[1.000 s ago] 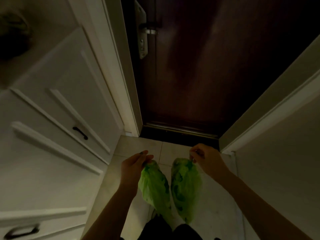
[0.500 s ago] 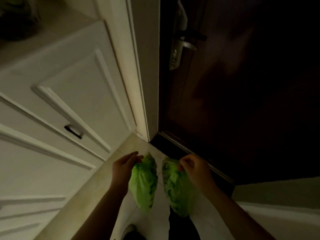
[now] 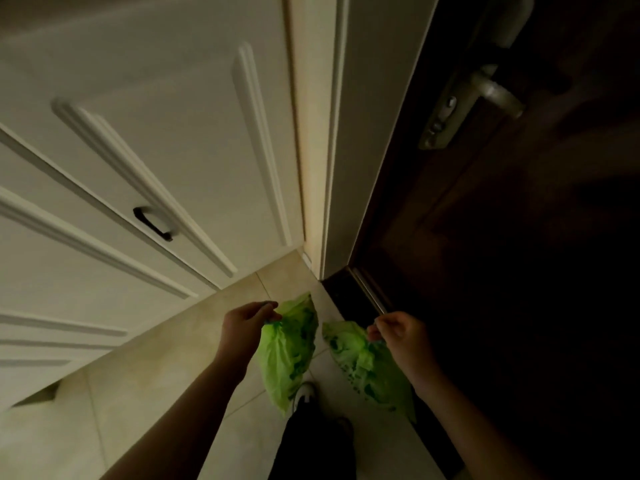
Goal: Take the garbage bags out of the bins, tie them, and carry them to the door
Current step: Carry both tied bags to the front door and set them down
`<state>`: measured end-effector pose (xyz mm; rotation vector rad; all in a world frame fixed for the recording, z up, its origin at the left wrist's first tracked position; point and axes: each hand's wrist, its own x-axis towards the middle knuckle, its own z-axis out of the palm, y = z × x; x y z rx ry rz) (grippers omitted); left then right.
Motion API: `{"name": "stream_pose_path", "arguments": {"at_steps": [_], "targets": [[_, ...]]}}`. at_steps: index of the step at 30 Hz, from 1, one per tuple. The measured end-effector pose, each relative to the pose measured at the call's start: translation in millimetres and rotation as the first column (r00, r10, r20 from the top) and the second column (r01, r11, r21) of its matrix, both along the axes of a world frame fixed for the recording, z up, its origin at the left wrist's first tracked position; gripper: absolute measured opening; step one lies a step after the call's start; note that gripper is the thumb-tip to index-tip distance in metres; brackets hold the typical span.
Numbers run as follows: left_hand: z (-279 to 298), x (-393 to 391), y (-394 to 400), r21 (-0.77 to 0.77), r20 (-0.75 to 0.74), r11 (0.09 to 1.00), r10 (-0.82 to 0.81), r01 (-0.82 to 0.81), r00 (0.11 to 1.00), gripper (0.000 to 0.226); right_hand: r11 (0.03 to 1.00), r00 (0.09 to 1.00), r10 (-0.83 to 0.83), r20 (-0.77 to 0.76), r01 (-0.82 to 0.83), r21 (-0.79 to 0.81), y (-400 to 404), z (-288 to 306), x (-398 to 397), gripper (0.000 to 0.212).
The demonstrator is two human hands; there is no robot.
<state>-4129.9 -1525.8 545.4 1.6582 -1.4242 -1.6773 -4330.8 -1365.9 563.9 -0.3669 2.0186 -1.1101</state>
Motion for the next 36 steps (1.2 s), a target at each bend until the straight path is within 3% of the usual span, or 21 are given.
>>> {"name": "stream_pose_path", "arguments": {"at_steps": [6, 13, 19, 25, 32, 36], "targets": [[-70.5, -15.7, -7.8, 0.052, 0.071, 0.999, 0.003, -0.006, 0.997, 0.014, 0.988, 0.993, 0.118, 0.018, -0.119, 0.100, -41.7, -71.8, -28.7, 0.020], [-140.7, -16.0, -7.2, 0.209, 0.103, 0.956, 0.188, -0.206, 0.977, 0.012, 0.964, 0.982, 0.162, 0.094, -0.178, 0.199, -81.2, -143.4, -46.7, 0.022], [-175.6, -33.7, -39.9, 0.340, 0.027, 0.815, 0.490, -0.469, 0.871, 0.014, 0.965, 0.984, 0.119, 0.133, -0.146, 0.217, -115.1, -190.2, -68.4, 0.020], [-204.2, -70.2, -112.8, 0.357, -0.051, 0.737, 0.628, -0.573, 0.776, 0.014, 0.967, 0.986, 0.106, 0.129, -0.133, 0.219, -165.5, -241.8, -102.2, 0.013], [-245.6, -100.2, -157.5, 0.290, -0.115, 0.854, 0.479, -0.432, 0.870, 0.019, 0.980, 0.994, 0.107, 0.028, -0.110, 0.166, -217.5, -281.7, -141.1, 0.021], [-253.0, -127.1, -182.7, 0.230, -0.155, 0.909, 0.386, -0.347, 0.909, 0.020, 0.984, 0.982, 0.133, -0.134, -0.115, 0.136, -241.6, -290.0, -160.5, 0.019]]}}
